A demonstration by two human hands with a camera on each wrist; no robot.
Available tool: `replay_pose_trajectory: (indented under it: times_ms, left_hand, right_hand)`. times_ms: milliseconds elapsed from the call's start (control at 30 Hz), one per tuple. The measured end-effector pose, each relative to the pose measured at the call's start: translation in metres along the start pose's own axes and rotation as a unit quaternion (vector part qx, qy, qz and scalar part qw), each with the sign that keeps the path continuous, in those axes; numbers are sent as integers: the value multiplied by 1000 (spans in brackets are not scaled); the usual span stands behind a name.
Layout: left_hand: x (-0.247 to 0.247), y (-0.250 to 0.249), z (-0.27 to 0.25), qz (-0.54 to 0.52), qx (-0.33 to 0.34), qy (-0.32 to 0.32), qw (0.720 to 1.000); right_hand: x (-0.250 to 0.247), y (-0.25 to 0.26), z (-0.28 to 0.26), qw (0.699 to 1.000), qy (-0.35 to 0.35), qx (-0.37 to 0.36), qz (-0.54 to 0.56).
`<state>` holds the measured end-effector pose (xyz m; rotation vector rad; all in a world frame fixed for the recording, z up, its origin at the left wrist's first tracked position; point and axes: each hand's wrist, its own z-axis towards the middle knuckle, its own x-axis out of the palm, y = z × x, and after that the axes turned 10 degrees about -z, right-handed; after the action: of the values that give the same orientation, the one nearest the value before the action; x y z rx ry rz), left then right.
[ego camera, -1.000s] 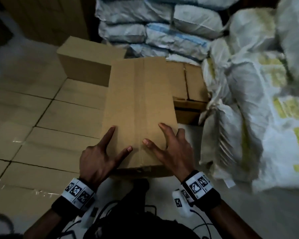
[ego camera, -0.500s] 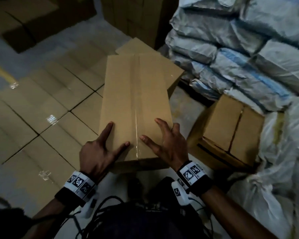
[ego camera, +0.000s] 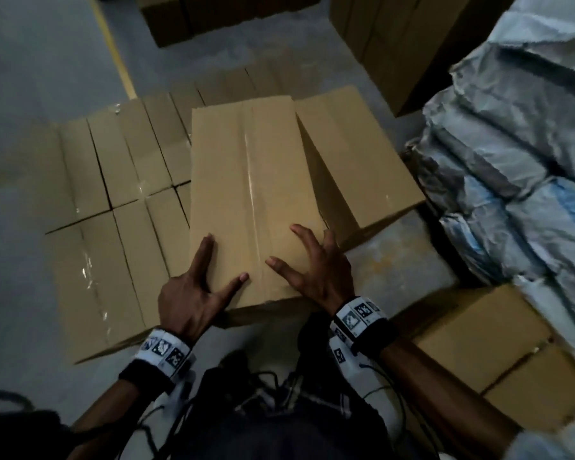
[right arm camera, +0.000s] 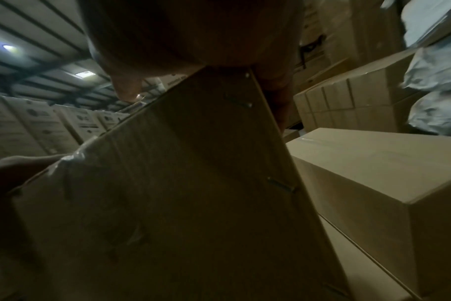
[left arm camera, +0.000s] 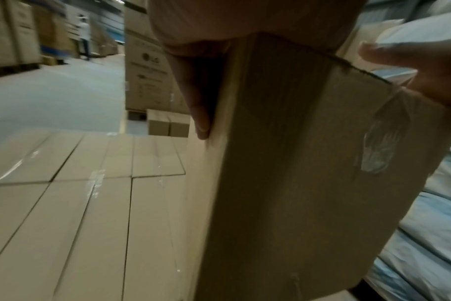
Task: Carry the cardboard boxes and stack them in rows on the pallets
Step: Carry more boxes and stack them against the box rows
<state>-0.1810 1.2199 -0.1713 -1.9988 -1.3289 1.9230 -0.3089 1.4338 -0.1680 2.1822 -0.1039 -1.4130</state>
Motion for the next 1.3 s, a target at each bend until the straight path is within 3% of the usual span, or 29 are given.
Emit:
replay_pose_trajectory:
  times_ms: [233,367,700,967,1300]
  left_hand:
    - [81,-47,19,-7,-92,-42,995]
    - [118,-53,42,-24,-123,-61,990]
    - [219,-9,128,-43,-103,-110,988]
    - [270,20,162,-47,-85,-106,990]
    - [302,34,164,-36,-76,-78,993]
  right_hand:
    - [-16,-72,77,996,53,-61,-22]
    - [-8,-98,119,995,42,-82,-48]
    - [67,-162,219,992,1,-115,-58]
    - [112,-194,246,993,-30,-96,-57]
    - [136,-211,251,988,-74,-92,-101]
